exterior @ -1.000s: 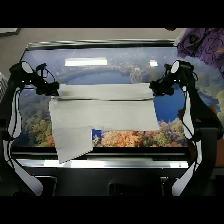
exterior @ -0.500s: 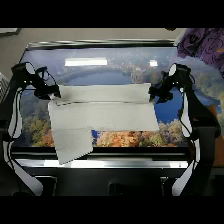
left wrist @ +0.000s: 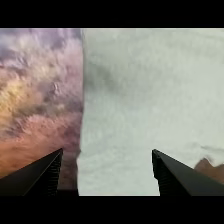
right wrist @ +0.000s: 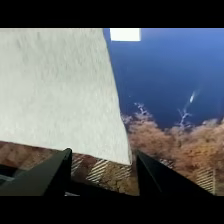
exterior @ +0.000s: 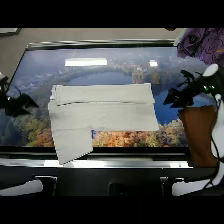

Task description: Fold the clothes and pants, and hang the long-sleeved shirts on hangers.

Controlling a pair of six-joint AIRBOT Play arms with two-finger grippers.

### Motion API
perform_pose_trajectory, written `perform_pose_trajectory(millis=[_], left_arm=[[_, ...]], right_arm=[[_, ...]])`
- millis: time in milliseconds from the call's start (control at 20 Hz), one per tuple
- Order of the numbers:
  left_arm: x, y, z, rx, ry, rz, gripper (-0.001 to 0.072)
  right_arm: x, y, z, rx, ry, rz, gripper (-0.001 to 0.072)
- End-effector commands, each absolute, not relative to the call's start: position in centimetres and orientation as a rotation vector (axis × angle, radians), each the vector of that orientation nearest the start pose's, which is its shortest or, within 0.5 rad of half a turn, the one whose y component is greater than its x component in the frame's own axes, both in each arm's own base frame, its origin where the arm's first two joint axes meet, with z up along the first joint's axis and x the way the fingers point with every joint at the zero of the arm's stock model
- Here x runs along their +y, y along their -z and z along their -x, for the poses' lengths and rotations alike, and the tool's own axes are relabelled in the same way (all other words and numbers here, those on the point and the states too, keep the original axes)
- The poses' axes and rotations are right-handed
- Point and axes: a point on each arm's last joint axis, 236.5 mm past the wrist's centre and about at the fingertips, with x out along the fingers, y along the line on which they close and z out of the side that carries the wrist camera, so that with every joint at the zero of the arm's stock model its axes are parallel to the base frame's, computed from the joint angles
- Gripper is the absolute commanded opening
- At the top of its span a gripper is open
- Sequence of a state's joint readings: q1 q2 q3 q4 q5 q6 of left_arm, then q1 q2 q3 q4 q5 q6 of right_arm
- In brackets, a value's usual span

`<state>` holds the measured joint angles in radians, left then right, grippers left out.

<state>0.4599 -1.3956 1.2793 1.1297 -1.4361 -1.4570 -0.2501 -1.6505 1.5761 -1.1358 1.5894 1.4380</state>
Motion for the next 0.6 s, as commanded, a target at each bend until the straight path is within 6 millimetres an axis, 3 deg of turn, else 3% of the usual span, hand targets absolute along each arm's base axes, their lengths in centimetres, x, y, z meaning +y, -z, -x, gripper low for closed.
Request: perform_pose_trajectory(millis=[0,100,250,400,550], left_arm=[[3.4,1.7,-29.0,1.286,0.045,0.881,0.0621],[1.2,4.6,-25.6,1.321,0.048,0.92,0.0621],[-1.2,8.1,-22.0,1.398,0.027,0.984,0.0621],[-2.6,9.6,-20.0,1.447,0.039,1.005,0.0621],[-2.6,9.8,-20.0,1.448,0.032,1.009,0.0621]], right_arm=[[0.3,-1.1,-36.4,1.462,-0.296,-0.575,0.0461],[0.9,-0.9,-35.2,1.439,-0.304,-0.572,0.0461],[1.9,-1.7,-35.1,1.399,-0.344,-0.593,0.0461],[2.2,-1.9,-35.2,1.392,-0.351,-0.6,0.0461],[2.5,-2.1,-35.2,1.391,-0.364,-0.613,0.0461]])
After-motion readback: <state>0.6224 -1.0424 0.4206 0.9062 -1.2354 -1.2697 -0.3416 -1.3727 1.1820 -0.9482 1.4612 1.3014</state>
